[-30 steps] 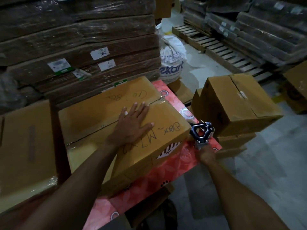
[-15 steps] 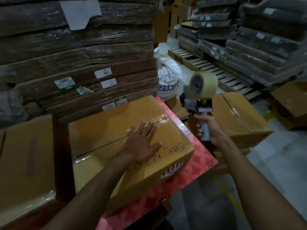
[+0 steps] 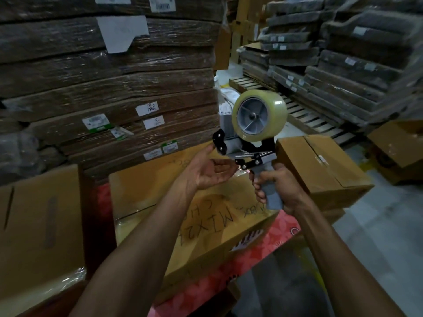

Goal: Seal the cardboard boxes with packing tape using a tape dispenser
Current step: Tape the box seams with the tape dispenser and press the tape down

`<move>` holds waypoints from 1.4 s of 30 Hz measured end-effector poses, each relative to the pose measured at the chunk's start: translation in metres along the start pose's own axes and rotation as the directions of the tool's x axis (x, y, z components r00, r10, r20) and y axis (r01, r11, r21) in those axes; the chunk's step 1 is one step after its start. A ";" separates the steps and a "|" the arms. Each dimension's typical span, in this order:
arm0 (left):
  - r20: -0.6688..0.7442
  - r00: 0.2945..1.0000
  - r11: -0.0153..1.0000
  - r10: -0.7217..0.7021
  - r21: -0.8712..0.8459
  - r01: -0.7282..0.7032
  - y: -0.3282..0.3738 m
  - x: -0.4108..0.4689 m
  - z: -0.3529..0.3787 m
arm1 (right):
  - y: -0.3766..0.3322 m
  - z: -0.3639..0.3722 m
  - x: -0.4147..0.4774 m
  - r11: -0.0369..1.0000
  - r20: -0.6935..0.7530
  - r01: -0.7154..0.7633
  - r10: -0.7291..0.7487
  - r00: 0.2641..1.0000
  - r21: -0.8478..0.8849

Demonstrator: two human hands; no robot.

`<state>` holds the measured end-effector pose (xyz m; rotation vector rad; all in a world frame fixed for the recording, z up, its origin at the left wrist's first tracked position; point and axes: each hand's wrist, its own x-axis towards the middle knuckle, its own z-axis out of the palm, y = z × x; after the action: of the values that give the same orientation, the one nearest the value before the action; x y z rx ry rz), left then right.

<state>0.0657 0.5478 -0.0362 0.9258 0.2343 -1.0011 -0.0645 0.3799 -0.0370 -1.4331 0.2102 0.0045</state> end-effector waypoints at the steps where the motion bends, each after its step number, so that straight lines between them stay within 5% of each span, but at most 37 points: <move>1: -0.016 0.999 0.999 0.030 -0.017 -0.031 0.000 0.001 -0.001 | 0.002 0.001 -0.002 1.000 0.011 0.000 0.000 1.000 -0.016; 14: -0.023 1.000 0.998 -0.021 0.062 0.023 -0.006 0.029 -0.020 | 0.030 -0.014 -0.008 0.998 0.009 0.006 -0.005 1.000 -0.058; 20: -0.097 0.995 0.961 -0.009 0.273 0.035 0.008 0.046 -0.009 | 0.031 -0.024 0.005 0.997 -0.027 0.016 -0.018 0.999 -0.073; 27: -0.184 0.932 0.650 0.311 0.757 -0.067 0.048 0.079 0.006 | 0.038 -0.016 0.024 0.983 -0.138 -0.061 0.037 0.990 -0.174; 31: -0.172 0.913 0.580 0.369 0.811 -0.081 0.092 0.091 -0.011 | 0.042 -0.015 0.015 0.978 -0.171 -0.073 0.039 0.985 -0.197; 37: 0.023 0.877 0.149 0.480 0.983 -0.107 0.111 0.125 0.008 | 0.053 -0.007 0.022 0.945 -0.260 -0.097 0.014 0.966 -0.312; 42: 0.051 0.839 0.067 0.541 0.992 -0.103 0.122 0.159 -0.006 | 0.056 -0.007 0.038 0.949 -0.317 -0.161 0.070 0.946 -0.271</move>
<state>0.2525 0.4793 -0.0608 2.3278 -0.4811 -0.3876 -0.0355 0.3757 -0.0981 -1.7145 0.5693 -0.0919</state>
